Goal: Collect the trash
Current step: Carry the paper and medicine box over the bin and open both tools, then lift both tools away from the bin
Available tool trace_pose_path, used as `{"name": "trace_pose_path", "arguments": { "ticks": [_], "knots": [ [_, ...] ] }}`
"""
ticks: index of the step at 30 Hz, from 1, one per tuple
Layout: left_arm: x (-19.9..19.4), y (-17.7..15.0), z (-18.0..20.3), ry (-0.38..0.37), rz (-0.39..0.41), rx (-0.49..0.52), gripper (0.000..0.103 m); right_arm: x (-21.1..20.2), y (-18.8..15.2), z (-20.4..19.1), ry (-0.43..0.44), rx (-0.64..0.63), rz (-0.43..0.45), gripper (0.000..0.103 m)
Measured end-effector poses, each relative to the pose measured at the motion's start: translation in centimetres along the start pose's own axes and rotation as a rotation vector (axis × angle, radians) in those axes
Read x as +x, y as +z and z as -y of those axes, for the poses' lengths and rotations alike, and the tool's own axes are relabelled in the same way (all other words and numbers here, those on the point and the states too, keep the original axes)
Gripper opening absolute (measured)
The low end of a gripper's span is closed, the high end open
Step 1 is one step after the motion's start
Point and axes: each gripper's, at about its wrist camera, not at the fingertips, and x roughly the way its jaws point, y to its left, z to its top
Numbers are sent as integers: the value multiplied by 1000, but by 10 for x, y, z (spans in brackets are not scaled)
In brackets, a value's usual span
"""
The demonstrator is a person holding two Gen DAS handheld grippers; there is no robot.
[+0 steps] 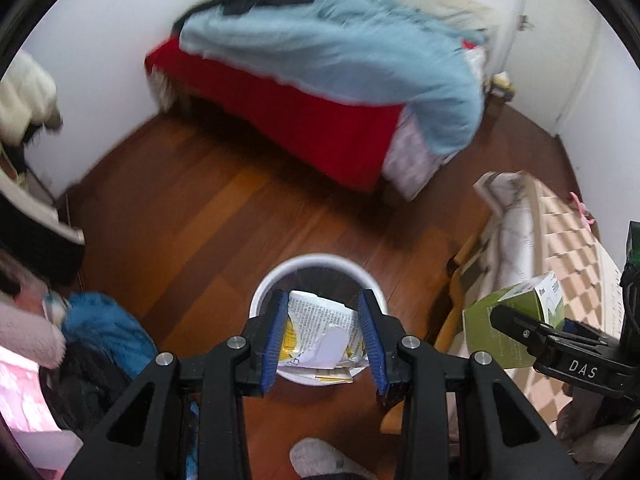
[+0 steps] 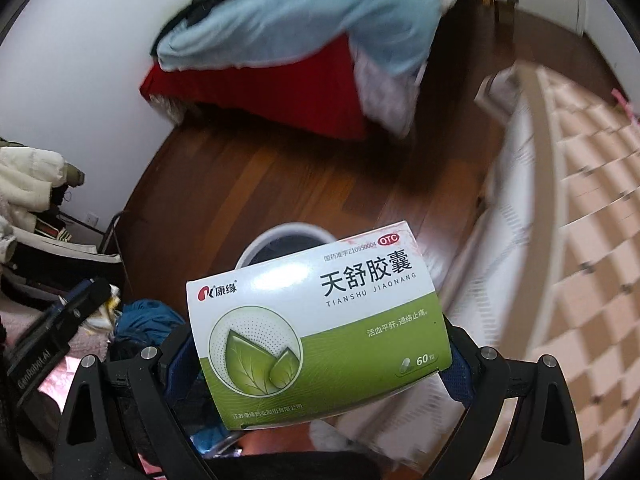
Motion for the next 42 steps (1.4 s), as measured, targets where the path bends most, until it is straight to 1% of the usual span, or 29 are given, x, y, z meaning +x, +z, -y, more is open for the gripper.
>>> {"name": "trace_pose_path", "arguments": {
  "ticks": [3,5,7,8,9,10,11,12,13,15,17,19,22,24,26,29,30,33,36,38,42],
  "knots": [
    [43,-2,-17,-36,-84,-49,33,42,4,-4,-5,20,-50,97],
    [75,-3,-25,-69,-159,-82,34,67,7,-4,-14,26,-80,97],
    [97,-3,-33,-96,-205,-124,34,90,9,-6,-30,27,-102,97],
    [106,-3,-39,-98,-223,-147,35,100,11,-5,-35,28,-113,98],
    [117,-4,-43,-99,-245,-165,42,109,13,-4,-36,34,-124,98],
    [121,-3,-46,-100,-253,-176,62,118,13,-2,-32,43,-133,98],
    [123,-4,-52,-95,-255,-193,74,125,16,0,-19,49,-141,98],
    [125,-5,-59,-87,-254,-216,93,132,18,1,-9,54,-154,98],
    [123,-6,-66,-80,-250,-231,95,136,19,3,2,65,-160,98],
    [119,-10,-76,-42,-248,-249,95,140,22,9,36,93,-144,99],
    [112,-13,-83,-2,-240,-245,95,137,21,10,44,99,-124,99],
    [99,-20,-87,43,-216,-230,95,131,18,7,56,86,-102,103],
    [87,-30,-88,69,-200,-223,95,122,16,-3,60,59,-51,103],
    [82,-35,-92,81,-196,-221,95,118,18,-11,41,47,-40,103],
    [75,-38,-95,106,-190,-214,95,113,21,-19,45,33,-42,103],
    [65,-41,-96,144,-175,-198,95,96,17,-34,-30,-47,-25,103],
    [61,-43,-95,164,-169,-185,95,89,14,-38,-74,-82,-21,103],
    [48,-50,-89,201,-148,-155,95,68,-4,-46,-169,-173,-10,103],
    [31,-61,-83,212,-139,-133,95,46,-25,-46,-203,-218,-9,103],
    [20,-66,-78,210,-134,-126,95,29,-39,-45,-206,-234,-3,103],
    [-13,-81,-64,201,-117,-109,95,-17,-62,-44,-181,-244,18,103]
  ]
}}
